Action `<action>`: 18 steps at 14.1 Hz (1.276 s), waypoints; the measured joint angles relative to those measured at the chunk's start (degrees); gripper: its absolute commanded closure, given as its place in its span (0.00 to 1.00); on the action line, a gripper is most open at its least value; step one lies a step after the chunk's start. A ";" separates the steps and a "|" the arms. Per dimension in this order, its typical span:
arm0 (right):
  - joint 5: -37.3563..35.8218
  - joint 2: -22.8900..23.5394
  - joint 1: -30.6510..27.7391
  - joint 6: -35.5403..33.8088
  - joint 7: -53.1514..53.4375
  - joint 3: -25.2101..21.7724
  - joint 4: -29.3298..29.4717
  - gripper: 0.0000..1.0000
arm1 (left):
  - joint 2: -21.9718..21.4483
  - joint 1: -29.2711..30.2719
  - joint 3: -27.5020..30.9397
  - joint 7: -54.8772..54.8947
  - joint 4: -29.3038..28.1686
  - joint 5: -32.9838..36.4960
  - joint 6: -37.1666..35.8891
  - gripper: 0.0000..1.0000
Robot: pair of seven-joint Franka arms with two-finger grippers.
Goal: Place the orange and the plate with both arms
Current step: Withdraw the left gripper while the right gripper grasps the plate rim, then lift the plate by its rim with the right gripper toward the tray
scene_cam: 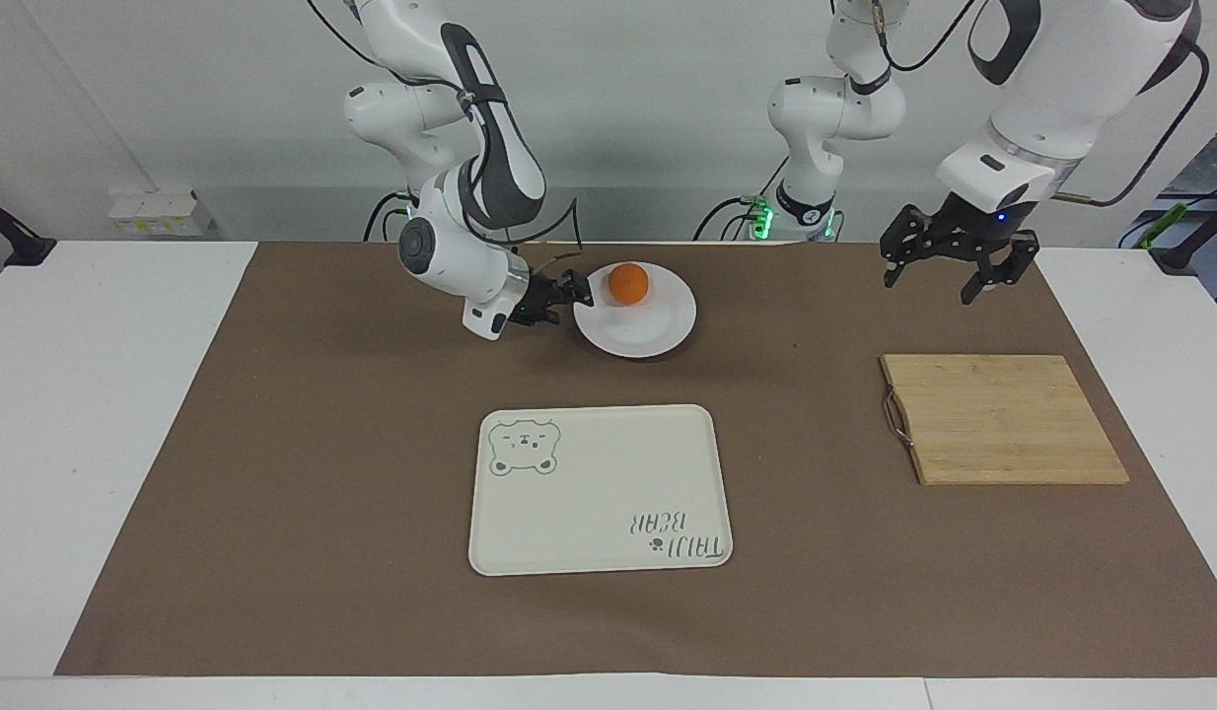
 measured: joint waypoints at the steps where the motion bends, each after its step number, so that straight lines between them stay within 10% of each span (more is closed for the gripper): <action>1: 0.40 0.43 0.39 0.12 -0.66 -0.01 -0.31 0.35 | -0.27 0.45 0.00 0.27 0.19 0.23 -1.08 0.00; 10: 2.12 1.60 5.91 5.37 -2.05 -0.02 -4.18 0.58 | -1.32 0.85 0.22 0.33 0.34 1.44 -3.22 0.00; 14: 2.22 1.65 8.73 8.33 -0.31 -0.04 -5.96 1.00 | -2.17 0.85 0.22 0.33 0.34 1.44 -3.24 0.00; 18: 5.53 1.27 8.64 7.86 -0.14 -0.29 -6.16 1.00 | -2.18 0.85 0.22 0.33 0.34 1.44 -3.25 0.00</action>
